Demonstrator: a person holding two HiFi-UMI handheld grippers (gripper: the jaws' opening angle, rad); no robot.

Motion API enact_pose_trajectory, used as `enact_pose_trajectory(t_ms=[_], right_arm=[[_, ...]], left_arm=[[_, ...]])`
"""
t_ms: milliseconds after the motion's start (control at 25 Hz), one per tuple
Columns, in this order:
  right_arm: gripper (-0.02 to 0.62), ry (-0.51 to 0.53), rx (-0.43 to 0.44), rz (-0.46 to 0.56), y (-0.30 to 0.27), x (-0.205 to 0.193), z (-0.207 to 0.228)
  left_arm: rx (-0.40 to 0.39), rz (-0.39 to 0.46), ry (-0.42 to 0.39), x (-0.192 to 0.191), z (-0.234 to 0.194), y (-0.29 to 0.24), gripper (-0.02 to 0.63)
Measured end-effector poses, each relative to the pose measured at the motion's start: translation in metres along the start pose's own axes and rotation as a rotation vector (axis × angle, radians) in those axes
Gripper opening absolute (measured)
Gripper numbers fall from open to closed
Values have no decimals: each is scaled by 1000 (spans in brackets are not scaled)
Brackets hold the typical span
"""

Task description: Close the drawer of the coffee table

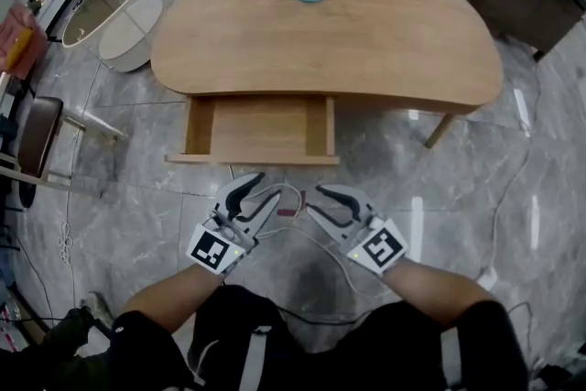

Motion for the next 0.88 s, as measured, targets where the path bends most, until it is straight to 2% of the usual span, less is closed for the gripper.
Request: enact_pose_trajectory(t_ms=[120, 400, 560, 880], right_arm=[[112, -33, 11, -14, -26, -4, -8], [112, -124, -104, -38, -57, -23, 16], [112, -147, -152, -38, -66, -27, 20], [112, -146, -203, -45, -67, -17, 23]], left_arm=[[63, -13, -5, -16, -17, 14, 150], [180, -57, 44, -56, -50, 35, 150], [205, -85, 46, -73, -66, 34, 150], [240, -92, 87, -73, -72, 24, 150]])
Point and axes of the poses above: the fingertips, and each gripper's own axes: y backward along the fingers, z to its right, x out of its top, the point moved 7 cm from there along y, backward along the fingers, and after that the axes turned 13 degrees about -z, right-handed, at the moved point
